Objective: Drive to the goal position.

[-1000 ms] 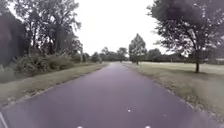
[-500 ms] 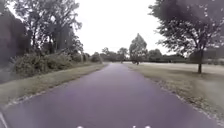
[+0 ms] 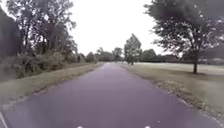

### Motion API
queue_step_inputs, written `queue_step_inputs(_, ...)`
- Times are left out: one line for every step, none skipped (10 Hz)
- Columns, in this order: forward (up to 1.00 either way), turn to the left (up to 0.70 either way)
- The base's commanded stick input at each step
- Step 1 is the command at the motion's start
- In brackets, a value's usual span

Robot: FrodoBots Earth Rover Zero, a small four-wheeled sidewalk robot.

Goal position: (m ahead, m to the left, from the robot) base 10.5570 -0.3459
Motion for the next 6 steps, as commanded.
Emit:
queue_step_inputs(0.7,0.0)
queue_step_inputs(0.7,0.0)
queue_step_inputs(0.7,0.0)
queue_step_inputs(0.7,0.0)
queue_step_inputs(0.7,0.0)
queue_step_inputs(0.7,0.0)
